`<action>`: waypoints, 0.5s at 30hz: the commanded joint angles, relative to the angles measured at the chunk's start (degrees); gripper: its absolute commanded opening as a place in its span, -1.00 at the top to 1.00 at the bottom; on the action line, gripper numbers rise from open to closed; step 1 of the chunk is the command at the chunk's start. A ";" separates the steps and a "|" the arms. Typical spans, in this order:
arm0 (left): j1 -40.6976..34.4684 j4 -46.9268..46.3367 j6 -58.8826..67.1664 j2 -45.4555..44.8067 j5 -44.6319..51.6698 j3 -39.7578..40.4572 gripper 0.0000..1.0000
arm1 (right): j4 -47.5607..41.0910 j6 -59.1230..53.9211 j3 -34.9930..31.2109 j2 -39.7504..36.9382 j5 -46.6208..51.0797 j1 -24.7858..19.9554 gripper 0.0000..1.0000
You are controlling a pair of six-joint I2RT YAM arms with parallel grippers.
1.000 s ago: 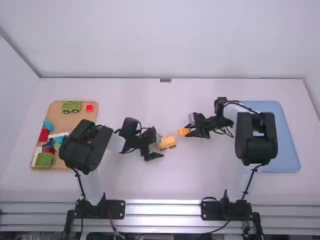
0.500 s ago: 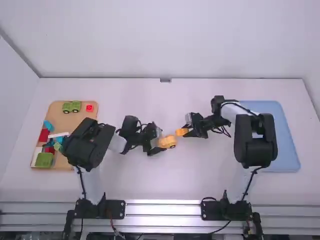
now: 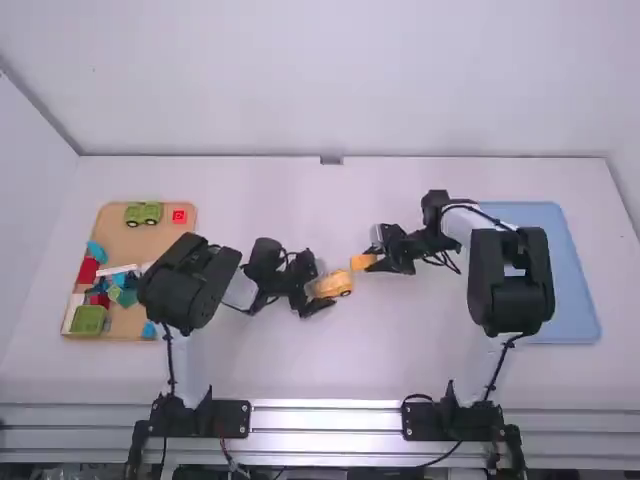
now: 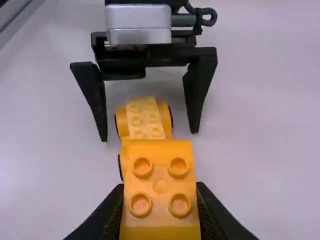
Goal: Assemble lego blocks to make yellow taxi
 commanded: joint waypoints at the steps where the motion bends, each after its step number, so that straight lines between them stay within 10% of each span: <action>1: -0.39 -1.09 -1.20 1.84 -0.72 0.13 -0.98 | -0.28 1.49 0.74 -1.73 -0.70 -0.11 0.77; 11: -0.50 -1.14 1.81 1.84 -0.74 0.00 -0.96 | -0.24 1.49 0.74 -1.81 -0.52 -0.13 0.78; 15: -0.66 -2.80 1.84 1.84 -0.96 1.01 -0.50 | -0.26 1.51 0.74 -1.81 -0.55 -0.02 0.77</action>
